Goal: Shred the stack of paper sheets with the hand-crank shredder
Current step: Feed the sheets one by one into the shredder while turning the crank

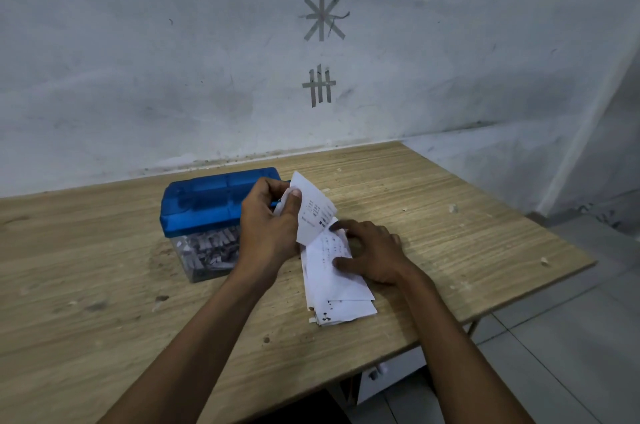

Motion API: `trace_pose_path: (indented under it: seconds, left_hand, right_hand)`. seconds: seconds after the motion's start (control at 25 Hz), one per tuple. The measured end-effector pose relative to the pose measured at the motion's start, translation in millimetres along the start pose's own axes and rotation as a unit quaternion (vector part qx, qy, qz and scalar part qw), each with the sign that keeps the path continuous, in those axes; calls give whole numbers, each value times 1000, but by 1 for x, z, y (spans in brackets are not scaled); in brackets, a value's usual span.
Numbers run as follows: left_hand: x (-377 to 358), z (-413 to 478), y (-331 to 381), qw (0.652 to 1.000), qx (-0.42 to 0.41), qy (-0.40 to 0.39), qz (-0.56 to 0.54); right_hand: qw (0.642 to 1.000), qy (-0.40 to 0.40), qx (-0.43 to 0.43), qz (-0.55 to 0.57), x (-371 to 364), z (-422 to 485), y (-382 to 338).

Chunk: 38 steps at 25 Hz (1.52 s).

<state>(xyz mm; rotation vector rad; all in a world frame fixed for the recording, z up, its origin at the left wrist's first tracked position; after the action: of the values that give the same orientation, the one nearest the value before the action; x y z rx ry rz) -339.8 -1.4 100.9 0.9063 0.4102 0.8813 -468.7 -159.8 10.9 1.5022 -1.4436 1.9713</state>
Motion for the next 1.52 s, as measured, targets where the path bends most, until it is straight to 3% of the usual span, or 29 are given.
trace_pose_path:
  seconds: [0.24, 0.76, 0.96, 1.08, 1.2, 1.36, 1.52]
  left_hand:
    - [-1, 3, 0, 1000, 13, -7, 18]
    - [3, 3, -2, 995, -23, 87, 37]
    - [8, 4, -2, 995, -49, 68, 47]
    - [7, 4, 2, 995, -63, 44, 56]
    - [5, 3, 3, 994, -72, 21, 77]
    - [10, 3, 0, 991, -77, 23, 103]
    - [6, 5, 0, 988, -100, 9, 118]
  right_hand:
    - [995, 19, 19, -93, -7, -4, -5]
    - [994, 18, 13, -103, -7, -7, -10]
    - [994, 23, 7, -104, -5, -9, -11]
    - [998, 41, -31, -48, -9, -11, -18]
    - [991, 87, -34, -101, -16, -12, -24]
    - [994, 57, -26, -92, -17, -13, -21]
    - [981, 173, 62, -64, -16, -21, -27]
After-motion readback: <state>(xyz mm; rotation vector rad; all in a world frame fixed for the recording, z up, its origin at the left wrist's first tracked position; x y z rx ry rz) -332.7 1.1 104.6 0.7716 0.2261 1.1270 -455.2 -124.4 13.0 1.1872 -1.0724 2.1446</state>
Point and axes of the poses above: each hand's wrist, its own z-axis towards the middle knuckle, its own x-axis out of the back of the hand, y = z × x, the point moved 3 cm from there along z, towards the middle knuckle, and after that the axes turned 15 degrees about -x, right-handed, at the moved point
